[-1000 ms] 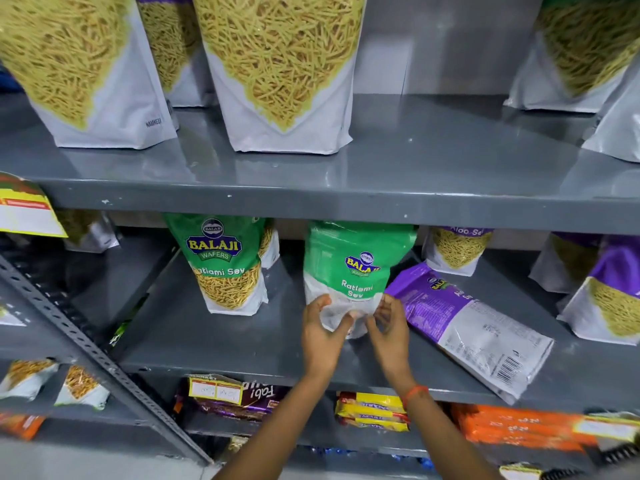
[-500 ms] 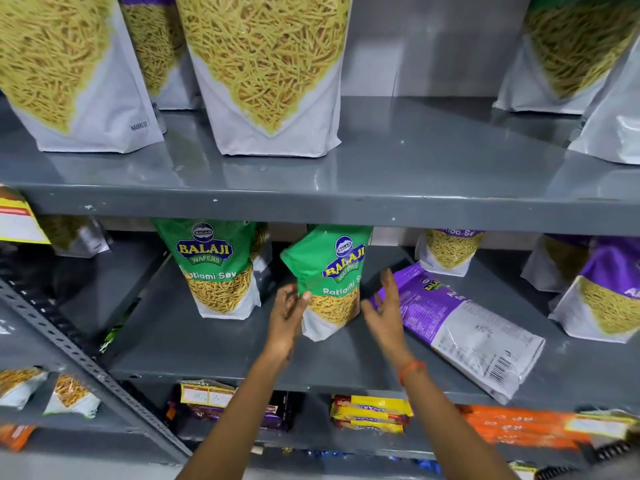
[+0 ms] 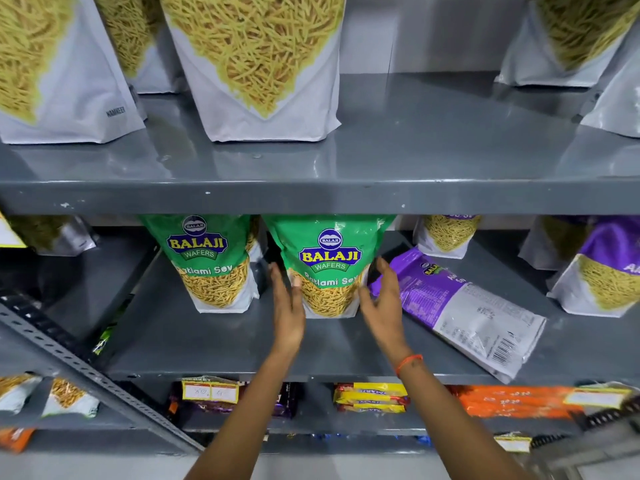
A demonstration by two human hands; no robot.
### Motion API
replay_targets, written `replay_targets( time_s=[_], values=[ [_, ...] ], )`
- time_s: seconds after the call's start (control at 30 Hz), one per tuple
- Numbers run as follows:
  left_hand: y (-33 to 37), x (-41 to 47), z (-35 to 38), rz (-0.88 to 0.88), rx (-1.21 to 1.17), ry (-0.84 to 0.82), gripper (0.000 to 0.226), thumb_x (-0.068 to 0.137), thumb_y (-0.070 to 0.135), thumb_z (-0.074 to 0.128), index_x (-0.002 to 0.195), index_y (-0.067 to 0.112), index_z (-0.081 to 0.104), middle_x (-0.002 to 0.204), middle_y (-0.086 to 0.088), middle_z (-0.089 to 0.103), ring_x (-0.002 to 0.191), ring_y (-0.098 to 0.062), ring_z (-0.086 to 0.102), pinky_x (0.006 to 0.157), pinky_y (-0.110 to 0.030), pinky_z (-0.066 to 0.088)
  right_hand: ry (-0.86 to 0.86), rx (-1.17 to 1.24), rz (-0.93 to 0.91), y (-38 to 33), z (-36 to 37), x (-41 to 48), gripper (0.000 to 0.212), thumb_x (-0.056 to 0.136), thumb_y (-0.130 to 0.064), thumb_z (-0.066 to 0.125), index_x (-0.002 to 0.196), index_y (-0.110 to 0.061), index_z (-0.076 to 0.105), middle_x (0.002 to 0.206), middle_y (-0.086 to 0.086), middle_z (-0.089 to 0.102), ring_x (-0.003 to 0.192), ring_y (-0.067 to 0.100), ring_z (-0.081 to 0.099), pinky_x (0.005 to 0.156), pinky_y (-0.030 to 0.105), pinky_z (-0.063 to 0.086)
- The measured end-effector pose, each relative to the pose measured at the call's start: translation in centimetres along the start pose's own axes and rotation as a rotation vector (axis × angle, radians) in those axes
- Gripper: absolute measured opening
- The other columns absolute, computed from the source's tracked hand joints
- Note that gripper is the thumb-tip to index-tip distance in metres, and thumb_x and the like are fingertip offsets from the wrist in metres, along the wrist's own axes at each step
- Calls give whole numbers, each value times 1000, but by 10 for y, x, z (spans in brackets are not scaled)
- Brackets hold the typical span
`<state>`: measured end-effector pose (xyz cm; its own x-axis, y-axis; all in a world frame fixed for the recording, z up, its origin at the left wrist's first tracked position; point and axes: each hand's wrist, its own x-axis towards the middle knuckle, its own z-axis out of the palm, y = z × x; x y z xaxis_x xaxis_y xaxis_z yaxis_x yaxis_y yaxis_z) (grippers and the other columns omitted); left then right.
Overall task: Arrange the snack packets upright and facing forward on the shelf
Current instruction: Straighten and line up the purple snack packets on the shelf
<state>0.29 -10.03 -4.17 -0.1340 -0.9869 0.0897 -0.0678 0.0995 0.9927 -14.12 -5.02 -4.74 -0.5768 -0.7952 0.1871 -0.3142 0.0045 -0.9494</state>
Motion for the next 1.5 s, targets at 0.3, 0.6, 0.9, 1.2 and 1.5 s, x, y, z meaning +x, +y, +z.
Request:
replay_targets(
  time_s=[0.3, 0.6, 0.9, 1.2, 1.5],
  values=[
    [2, -87, 116, 142, 403, 32, 72, 89, 56, 24, 140, 6, 34, 148, -13, 40, 137, -26, 35, 115, -35, 26, -84, -705, -179, 12, -91, 31, 51, 77, -29, 45, 121, -3, 51, 126, 24, 53, 117, 41, 46, 103, 44, 37],
    [21, -90, 205, -808, -212, -279, 18, 95, 25, 43, 83, 13, 50, 68, -4, 54, 60, -18, 51, 59, -29, 40, -414, -782, 373, 70, -233, 79, 52, 93, -46, 34, 120, -6, 55, 136, 17, 52, 124, 35, 48, 105, 41, 35],
    [34, -90, 217, -514, -362, -78, 14, 94, 12, 43, 94, 12, 57, 72, -2, 68, 51, -16, 67, 44, -24, 54, -250, 93, 400, 83, -267, 73, 32, 86, 5, 48, 68, -15, 63, 46, -13, 65, 49, 3, 57, 49, 18, 48],
    [52, -22, 229, -260, -290, -52, 17, 86, 6, 60, 77, 19, 66, 49, 16, 66, 54, -8, 53, 56, -21, 44, -24, 261, 168, 79, -268, 94, 31, 86, 8, 51, 70, -19, 52, 71, -3, 56, 55, -10, 53, 66, 10, 43],
    [33, -101, 278, 128, 143, 104, 32, 78, 16, 66, 108, 9, 59, 101, 3, 54, 102, -30, 57, 92, -45, 49, 63, 249, 98, 102, -249, 50, 19, 87, 10, 43, 89, -5, 54, 79, 0, 58, 61, -9, 53, 61, 5, 44]
  ],
)
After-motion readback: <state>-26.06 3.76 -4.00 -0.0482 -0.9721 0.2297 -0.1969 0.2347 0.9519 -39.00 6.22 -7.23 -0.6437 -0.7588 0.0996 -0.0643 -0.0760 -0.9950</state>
